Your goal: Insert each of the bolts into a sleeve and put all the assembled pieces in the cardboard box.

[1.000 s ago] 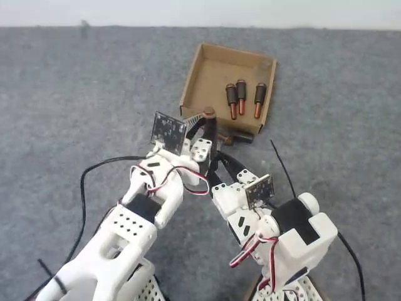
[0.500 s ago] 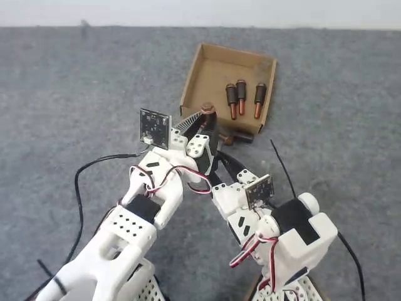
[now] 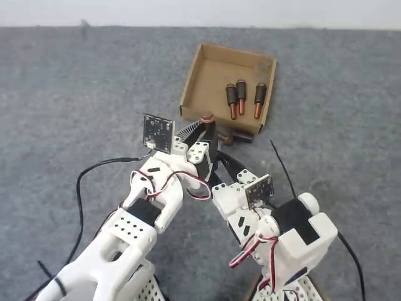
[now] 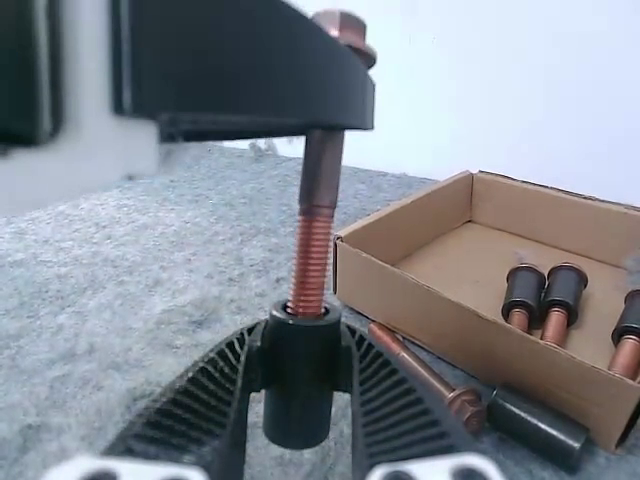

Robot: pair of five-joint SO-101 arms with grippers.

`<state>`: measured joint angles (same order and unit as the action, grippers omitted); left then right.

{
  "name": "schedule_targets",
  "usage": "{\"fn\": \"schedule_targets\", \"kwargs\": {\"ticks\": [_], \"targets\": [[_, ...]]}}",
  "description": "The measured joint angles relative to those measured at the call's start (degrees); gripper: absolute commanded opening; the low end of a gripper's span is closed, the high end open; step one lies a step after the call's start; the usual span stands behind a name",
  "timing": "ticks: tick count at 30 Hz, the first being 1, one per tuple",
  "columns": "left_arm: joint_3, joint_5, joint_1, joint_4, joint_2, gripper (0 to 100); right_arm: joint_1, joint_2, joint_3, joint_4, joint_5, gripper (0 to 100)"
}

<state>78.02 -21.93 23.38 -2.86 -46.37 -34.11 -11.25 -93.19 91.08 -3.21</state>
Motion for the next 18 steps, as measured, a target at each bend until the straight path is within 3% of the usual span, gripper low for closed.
{"fn": "schedule_targets", "kwargs": {"ticks": [18], "targets": [[2.73,0.26,0.18,3.96,-3.6,1,-0.09,-0.09,0.0,0.0,0.0,0.7]]}}
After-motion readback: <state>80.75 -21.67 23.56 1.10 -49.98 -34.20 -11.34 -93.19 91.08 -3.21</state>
